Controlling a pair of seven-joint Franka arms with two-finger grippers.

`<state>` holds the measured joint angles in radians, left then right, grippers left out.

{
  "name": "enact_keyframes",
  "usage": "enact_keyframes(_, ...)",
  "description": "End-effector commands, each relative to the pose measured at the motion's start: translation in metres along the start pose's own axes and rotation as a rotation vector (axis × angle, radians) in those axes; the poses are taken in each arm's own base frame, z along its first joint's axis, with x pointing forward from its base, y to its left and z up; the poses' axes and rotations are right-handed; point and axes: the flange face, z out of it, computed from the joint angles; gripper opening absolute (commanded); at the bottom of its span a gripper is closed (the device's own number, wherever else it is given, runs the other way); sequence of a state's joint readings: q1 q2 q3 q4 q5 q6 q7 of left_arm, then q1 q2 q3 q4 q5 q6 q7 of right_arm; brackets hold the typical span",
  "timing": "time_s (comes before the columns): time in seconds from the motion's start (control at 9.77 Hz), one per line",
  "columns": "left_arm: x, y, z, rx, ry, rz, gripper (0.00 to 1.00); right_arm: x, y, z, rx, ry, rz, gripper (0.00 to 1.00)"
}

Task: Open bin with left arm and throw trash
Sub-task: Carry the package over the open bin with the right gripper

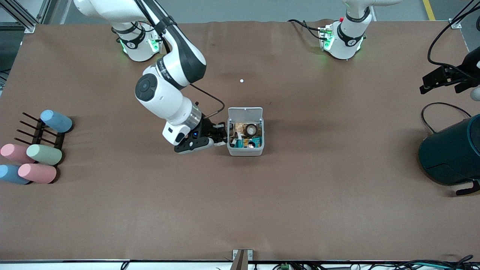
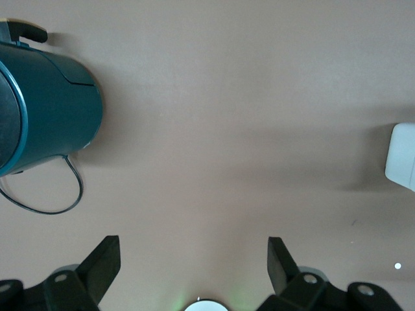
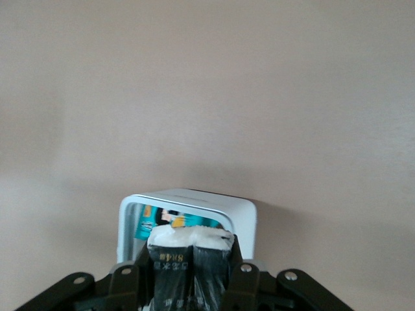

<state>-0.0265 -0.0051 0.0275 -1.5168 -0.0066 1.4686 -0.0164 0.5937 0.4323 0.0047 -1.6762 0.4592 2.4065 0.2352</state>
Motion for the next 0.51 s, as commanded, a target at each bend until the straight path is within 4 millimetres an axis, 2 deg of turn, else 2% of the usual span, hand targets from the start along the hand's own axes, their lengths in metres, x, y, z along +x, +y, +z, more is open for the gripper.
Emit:
enact_keyframes(0.0,0.001,-0.002,-0.002,0.014,0.013,0.002,1.0,-0.008,-0.041,0.024,0.051,0.036,0.025,0.45)
enact_keyframes(0.1,0.001,-0.002,-0.002,0.014,0.013,0.002,1.0,-0.018,-0.057,0.04,0.057,0.05,0.015,0.45)
enact_keyframes(0.2,0.001,-0.002,0.0,0.013,0.01,0.002,1.0,-0.026,-0.065,0.048,0.049,0.044,-0.01,0.45)
enact_keyframes(0.41,0.002,-0.002,0.0,0.013,0.011,0.002,1.0,-0.032,-0.069,0.055,0.044,0.034,-0.023,0.46)
